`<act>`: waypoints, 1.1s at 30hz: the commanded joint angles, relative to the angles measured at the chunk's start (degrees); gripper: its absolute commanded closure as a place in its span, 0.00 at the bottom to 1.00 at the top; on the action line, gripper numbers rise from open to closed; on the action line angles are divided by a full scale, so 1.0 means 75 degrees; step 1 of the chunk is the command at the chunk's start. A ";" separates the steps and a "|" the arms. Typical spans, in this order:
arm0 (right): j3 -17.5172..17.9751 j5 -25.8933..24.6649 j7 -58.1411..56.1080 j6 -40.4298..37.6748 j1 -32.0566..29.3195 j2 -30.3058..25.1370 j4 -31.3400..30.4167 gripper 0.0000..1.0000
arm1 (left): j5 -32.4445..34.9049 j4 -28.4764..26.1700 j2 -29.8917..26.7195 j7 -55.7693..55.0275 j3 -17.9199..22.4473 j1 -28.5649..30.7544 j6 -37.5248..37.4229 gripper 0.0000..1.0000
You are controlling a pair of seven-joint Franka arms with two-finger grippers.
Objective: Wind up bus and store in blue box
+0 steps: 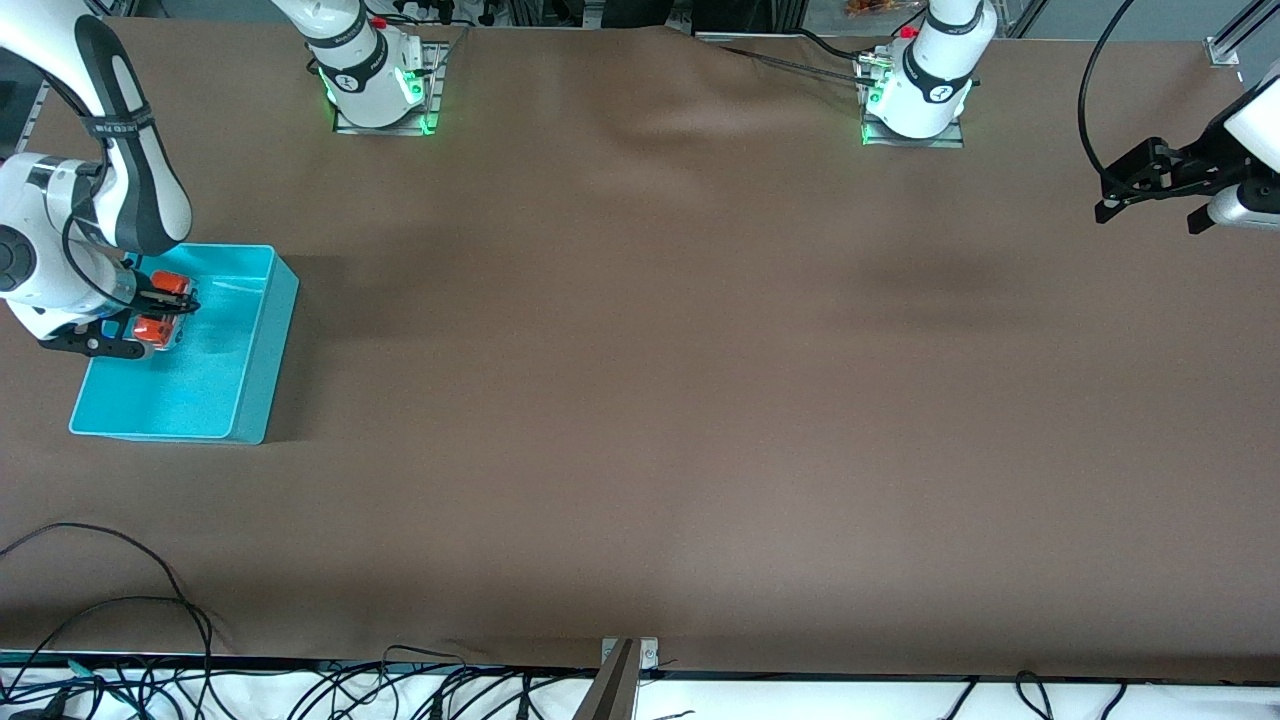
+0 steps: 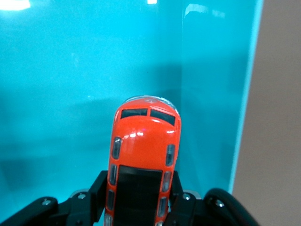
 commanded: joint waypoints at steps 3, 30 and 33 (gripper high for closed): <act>0.0042 -0.0174 -0.0093 0.0189 -0.0100 0.0475 0.0210 1.00 | -0.0113 0.0195 0.0076 -0.0054 -0.0002 0.0044 -0.0163 0.00; 0.0101 -0.0783 0.0176 0.0975 -0.0405 0.1155 0.0175 0.00 | -0.0102 0.0195 0.0088 -0.0054 -0.0002 0.0044 -0.0163 0.00; 0.0229 -0.0771 0.0375 0.0917 -0.0382 0.1003 0.0175 0.00 | -0.0102 0.0195 0.0088 -0.0054 -0.0002 0.0044 -0.0163 0.00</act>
